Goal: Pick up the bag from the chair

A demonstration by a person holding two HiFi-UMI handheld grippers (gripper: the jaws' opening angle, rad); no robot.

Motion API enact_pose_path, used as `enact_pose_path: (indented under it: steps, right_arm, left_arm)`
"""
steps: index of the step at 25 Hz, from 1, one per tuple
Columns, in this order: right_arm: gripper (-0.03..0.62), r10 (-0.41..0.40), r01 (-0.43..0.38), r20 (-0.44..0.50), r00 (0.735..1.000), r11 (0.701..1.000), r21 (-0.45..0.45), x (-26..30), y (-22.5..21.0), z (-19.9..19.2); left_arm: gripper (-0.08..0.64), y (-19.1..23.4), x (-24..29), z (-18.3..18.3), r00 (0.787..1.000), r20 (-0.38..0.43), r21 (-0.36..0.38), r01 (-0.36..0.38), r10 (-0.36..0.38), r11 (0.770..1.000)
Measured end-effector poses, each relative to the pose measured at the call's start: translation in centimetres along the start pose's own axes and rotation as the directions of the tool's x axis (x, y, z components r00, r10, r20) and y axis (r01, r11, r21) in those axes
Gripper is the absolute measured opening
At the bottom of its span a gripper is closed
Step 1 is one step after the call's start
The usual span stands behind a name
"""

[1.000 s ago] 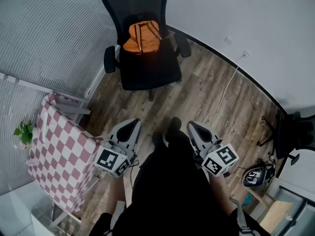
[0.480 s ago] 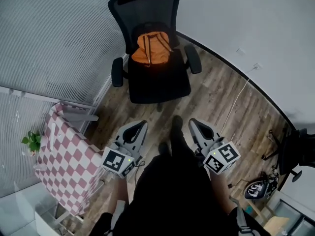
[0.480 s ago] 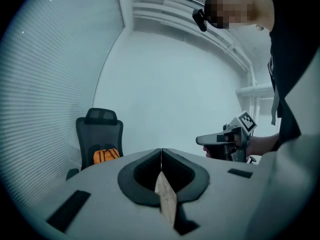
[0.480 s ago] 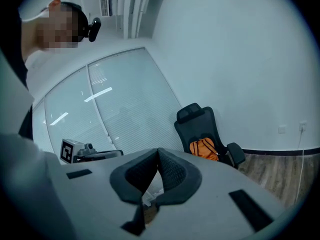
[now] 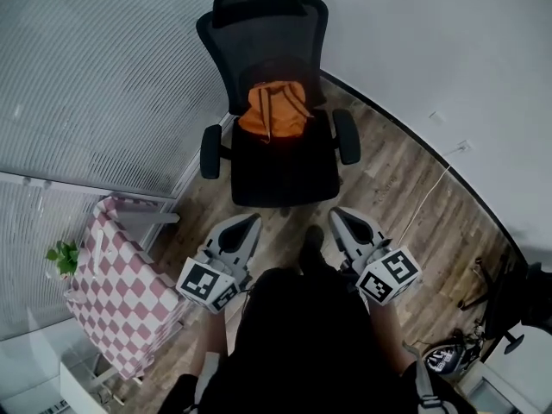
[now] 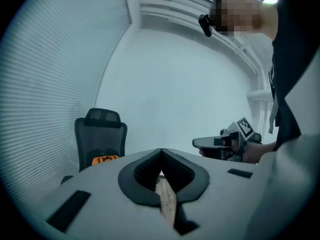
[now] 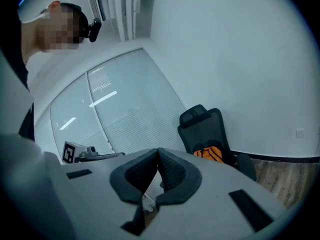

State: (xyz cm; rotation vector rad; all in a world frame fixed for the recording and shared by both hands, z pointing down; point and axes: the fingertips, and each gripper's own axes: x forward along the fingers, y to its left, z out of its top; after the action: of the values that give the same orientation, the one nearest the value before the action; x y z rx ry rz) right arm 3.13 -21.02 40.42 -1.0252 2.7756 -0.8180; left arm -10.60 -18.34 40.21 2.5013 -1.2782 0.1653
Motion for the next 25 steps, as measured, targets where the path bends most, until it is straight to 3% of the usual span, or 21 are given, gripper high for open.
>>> enact_pose_path:
  steps: [5, 12, 18, 25]
  right_arm:
    - [0.02, 0.036, -0.035, -0.031, 0.999, 0.999, 0.005, 1.8, -2.6, 0.9]
    - [0.02, 0.024, -0.022, -0.041, 0.999, 0.999, 0.032, 3.9, -4.8, 1.6]
    - [0.02, -0.05, 0.052, -0.039, 0.998, 0.998, 0.039, 6.2, -6.7, 2.0]
    - [0.02, -0.145, 0.146, -0.033, 0.989, 0.989, 0.03, 11.7, -7.3, 3.7]
  left_arm:
    - [0.032, 1.2, 2.4, 0.5, 0.998, -0.017, 0.003, -0.058, 0.058, 0.998]
    - [0.034, 3.1, 5.1, -0.7, 0.994, -0.101, 0.022, -0.044, 0.046, 0.999]
    - [0.034, 7.0, 8.4, -0.5, 0.991, -0.136, 0.062, 0.02, -0.011, 0.998]
    - [0.034, 15.3, 13.5, 0.8, 0.988, -0.134, 0.02, 0.08, -0.076, 0.997]
